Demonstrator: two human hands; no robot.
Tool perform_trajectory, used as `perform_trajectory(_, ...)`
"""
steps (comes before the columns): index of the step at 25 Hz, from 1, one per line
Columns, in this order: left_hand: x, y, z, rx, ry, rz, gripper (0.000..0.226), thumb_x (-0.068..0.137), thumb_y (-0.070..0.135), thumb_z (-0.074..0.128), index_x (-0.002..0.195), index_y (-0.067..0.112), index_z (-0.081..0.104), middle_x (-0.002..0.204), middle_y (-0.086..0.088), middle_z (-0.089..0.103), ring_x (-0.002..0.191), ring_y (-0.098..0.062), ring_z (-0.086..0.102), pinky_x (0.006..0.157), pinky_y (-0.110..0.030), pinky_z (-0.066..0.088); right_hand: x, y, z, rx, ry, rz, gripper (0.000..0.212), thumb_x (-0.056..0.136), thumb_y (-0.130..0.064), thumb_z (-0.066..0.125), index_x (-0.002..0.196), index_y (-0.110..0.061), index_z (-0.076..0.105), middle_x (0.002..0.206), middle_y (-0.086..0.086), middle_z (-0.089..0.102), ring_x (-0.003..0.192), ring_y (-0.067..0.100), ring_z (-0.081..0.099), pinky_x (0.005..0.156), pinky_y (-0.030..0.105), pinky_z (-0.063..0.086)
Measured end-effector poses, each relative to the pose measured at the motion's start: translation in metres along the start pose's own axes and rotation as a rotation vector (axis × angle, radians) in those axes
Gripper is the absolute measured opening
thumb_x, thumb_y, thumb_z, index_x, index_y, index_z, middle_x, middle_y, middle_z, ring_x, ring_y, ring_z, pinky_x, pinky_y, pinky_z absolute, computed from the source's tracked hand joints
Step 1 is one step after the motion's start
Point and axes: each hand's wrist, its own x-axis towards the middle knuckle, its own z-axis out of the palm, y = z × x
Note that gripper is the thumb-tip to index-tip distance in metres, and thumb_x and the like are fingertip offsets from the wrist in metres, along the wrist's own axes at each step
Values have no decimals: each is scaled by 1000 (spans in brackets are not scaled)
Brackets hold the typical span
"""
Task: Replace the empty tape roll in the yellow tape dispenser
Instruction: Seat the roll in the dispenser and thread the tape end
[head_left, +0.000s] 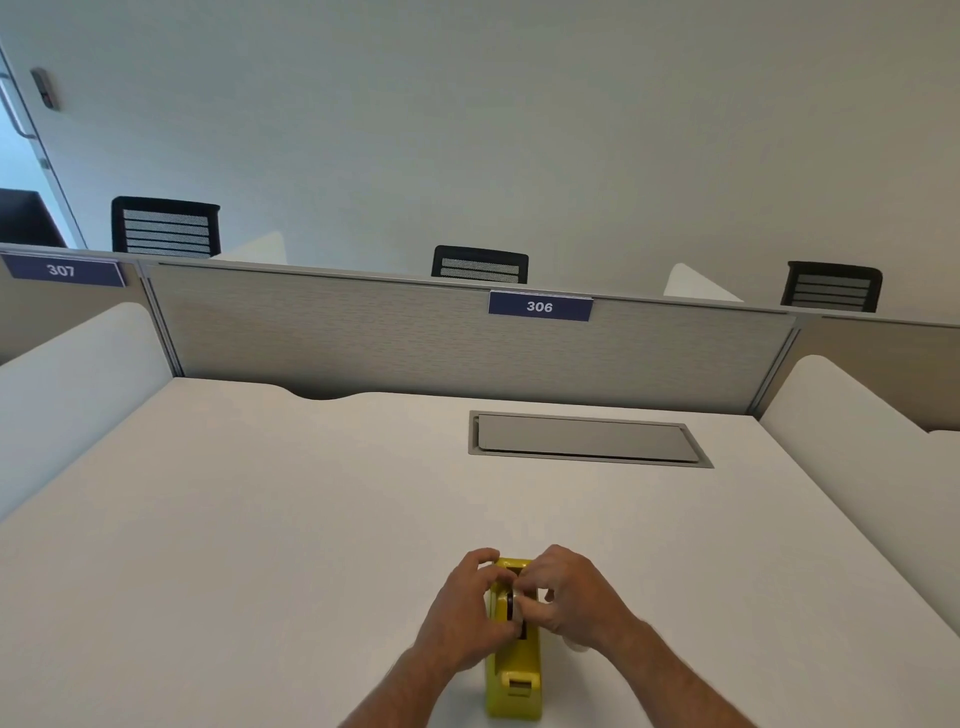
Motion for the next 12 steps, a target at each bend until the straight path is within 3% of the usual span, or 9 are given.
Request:
perform_trajectory(5,0,1,-1,7,0,-2,53,73,44,79,121,34,62,150,10,39,129,-13,47,108,-34,47,4,2,0,9,8,2,20,88,-33,61,93,-27,79,85,-11,77,81,9,58,70,18,44)
perform_trajectory(12,0,-1,-2,-9,-14,11,52,72,44,78,120,36,61,150,10,38,131,-14,45,110,-34,45,0,3,-2,54,12,43,21,79,-42,67,92,-28,76,87,-15,74,84,7,57,69,26,54)
